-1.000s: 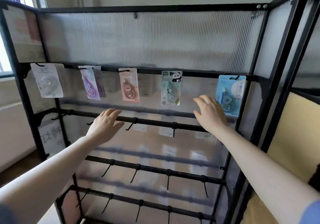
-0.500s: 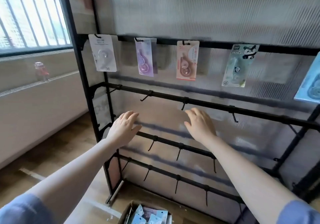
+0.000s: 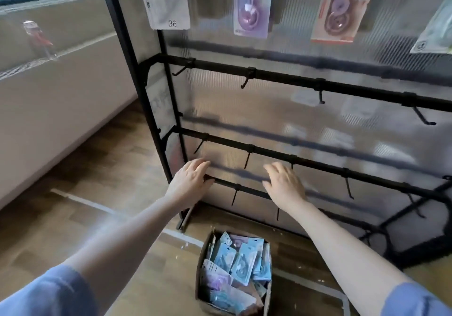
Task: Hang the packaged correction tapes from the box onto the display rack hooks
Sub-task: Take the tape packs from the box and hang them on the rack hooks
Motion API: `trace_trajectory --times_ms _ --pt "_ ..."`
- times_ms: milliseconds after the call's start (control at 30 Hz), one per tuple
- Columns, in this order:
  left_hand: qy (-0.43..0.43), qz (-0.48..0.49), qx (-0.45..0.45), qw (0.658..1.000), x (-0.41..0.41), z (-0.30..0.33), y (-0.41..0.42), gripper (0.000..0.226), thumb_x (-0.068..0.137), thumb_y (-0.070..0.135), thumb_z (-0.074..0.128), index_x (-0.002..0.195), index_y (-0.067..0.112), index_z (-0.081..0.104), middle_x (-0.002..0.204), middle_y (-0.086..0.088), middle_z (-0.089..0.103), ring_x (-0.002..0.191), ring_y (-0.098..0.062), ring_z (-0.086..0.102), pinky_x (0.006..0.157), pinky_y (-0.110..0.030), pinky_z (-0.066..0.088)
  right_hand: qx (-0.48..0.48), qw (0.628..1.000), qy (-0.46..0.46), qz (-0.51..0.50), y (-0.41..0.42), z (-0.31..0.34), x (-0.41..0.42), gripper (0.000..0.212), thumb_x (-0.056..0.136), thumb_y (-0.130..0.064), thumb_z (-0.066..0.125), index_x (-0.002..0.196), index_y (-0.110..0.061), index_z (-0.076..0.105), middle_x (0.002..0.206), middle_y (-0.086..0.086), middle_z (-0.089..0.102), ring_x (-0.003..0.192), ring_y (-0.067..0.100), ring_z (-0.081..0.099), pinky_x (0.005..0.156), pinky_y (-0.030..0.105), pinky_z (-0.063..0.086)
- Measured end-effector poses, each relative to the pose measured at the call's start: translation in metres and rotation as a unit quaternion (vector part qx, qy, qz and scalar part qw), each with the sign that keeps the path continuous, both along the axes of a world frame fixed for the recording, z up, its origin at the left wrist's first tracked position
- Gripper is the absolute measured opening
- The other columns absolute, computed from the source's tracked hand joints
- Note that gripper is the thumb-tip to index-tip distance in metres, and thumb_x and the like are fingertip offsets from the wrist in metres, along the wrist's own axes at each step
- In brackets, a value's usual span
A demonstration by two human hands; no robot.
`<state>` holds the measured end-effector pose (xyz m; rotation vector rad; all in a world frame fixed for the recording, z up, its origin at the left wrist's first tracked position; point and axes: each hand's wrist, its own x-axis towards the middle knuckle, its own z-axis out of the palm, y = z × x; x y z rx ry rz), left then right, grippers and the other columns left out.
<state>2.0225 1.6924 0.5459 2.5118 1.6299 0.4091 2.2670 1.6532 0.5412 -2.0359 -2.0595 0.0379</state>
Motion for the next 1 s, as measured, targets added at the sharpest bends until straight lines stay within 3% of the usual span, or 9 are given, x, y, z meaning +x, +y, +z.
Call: trace_trajectory --times_ms 233,367,500,1000 --pt "0.008 0.004 -0.103 0.995 0.006 -0.077 -0.009 0.054 0.092 0.04 0.048 0.137 0.01 0.042 0.142 -0.011 0.04 0.132 -0.028 0.035 0.108 -0.037 0.029 -0.092 0.996 0.005 0.004 -0.01 -0.078 0.001 0.043 0.095 -0.025 0.048 0.137 -0.016 0.04 0.138 0.004 0.042 0.129 0.021 0.038 0.106 0.033 0.031" --pt "0.013 -0.004 -0.152 0.988 0.011 -0.137 -0.014 0.068 0.084 0.053 0.035 0.131 0.005 0.049 0.134 -0.017 0.048 0.123 -0.036 0.045 0.102 -0.045 0.039 -0.152 0.988 0.013 -0.003 -0.019 -0.135 0.008 0.041 0.095 -0.026 0.047 0.135 -0.018 0.04 0.136 0.002 0.043 0.127 0.021 0.038 0.105 0.032 0.031" --pt "0.039 0.012 -0.195 0.98 0.019 -0.191 -0.018 0.052 0.093 0.034 0.052 0.138 0.012 0.04 0.142 -0.009 0.039 0.131 -0.028 0.035 0.104 -0.037 0.032 -0.22 0.975 0.008 0.0 -0.028 -0.195 0.019 0.044 0.096 -0.027 0.045 0.138 -0.018 0.036 0.138 0.002 0.04 0.128 0.021 0.036 0.107 0.033 0.029" --pt "0.136 0.023 -0.33 0.934 0.021 -0.41 -0.039 0.056 0.094 0.034 0.047 0.143 0.015 0.029 0.148 -0.005 0.03 0.135 -0.022 0.027 0.108 -0.035 0.027 -0.343 0.939 0.006 -0.004 -0.043 -0.394 0.044 0.05 0.095 -0.026 0.046 0.142 -0.017 0.031 0.139 0.004 0.04 0.129 0.024 0.036 0.106 0.036 0.031"
